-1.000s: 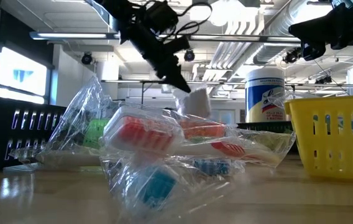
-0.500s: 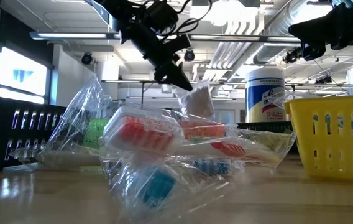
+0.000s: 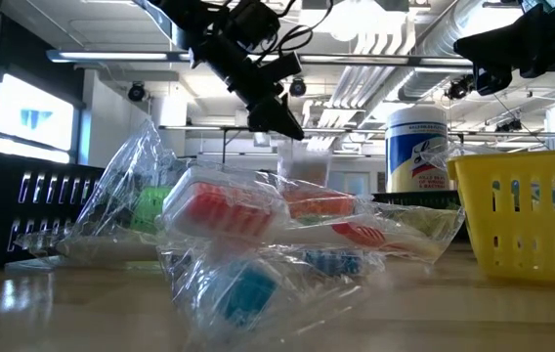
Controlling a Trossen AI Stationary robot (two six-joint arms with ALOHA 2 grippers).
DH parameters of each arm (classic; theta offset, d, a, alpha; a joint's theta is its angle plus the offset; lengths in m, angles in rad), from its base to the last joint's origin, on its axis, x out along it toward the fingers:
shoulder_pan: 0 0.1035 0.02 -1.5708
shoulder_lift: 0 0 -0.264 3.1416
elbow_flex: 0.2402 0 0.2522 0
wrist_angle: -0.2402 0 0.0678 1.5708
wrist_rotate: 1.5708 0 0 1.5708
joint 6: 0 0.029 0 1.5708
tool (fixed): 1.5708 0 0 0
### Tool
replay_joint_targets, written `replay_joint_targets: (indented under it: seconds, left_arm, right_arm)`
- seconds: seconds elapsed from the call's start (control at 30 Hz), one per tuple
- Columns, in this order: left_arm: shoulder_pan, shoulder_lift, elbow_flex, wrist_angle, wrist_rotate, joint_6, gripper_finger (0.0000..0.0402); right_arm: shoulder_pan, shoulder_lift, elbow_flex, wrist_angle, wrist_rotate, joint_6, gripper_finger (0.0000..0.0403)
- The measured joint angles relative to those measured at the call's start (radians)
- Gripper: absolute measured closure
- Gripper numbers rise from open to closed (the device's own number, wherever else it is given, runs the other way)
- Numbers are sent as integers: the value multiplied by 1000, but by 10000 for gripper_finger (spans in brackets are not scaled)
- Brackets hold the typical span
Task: Pick & Place Travel size toiletries
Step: Put the white cotton pack into the orange bin, then put the blue razor into the green bin
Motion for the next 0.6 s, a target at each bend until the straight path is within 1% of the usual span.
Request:
replay_joint_targets:
  seconds: [0.17,0.27,0.33,0.43,0.53,0.6]
  left_arm:
    - [0,0,0,0,-5,3,277]
    - [-1,0,0,-4,-5,-16,262]
    - [-8,0,0,-5,-7,-68,259]
    - [-16,0,0,-5,-5,-203,259]
    - [-23,0,0,-4,1,-408,259]
    - [-23,0,0,-5,26,-553,258]
  right_arm:
    - [0,0,0,0,-1,0,394]
    - [0,0,0,0,-1,0,394]
    - [0,0,0,0,0,-6,394]
    - [0,0,0,8,0,-24,394]
    - [0,0,0,34,-3,-45,394]
    - [0,0,0,51,-3,-63,394]
